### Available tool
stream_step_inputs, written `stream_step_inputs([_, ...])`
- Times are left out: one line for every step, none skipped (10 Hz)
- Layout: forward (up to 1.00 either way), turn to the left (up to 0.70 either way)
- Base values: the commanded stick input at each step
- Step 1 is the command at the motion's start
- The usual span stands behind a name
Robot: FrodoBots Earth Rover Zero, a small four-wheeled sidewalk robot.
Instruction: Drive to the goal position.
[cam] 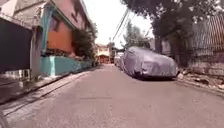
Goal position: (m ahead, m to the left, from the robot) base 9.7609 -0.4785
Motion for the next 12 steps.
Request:
stream_step_inputs([0.70,0.02])
stream_step_inputs([0.70,0.02])
stream_step_inputs([0.70,0.03])
stream_step_inputs([0.70,0.03])
stream_step_inputs([0.70,0.03])
stream_step_inputs([0.70,0.04])
stream_step_inputs([0.70,0.04])
stream_step_inputs([0.70,0.04])
stream_step_inputs([0.70,0.04])
stream_step_inputs([0.70,0.04])
stream_step_inputs([0.70,0.05])
stream_step_inputs([0.70,0.05])
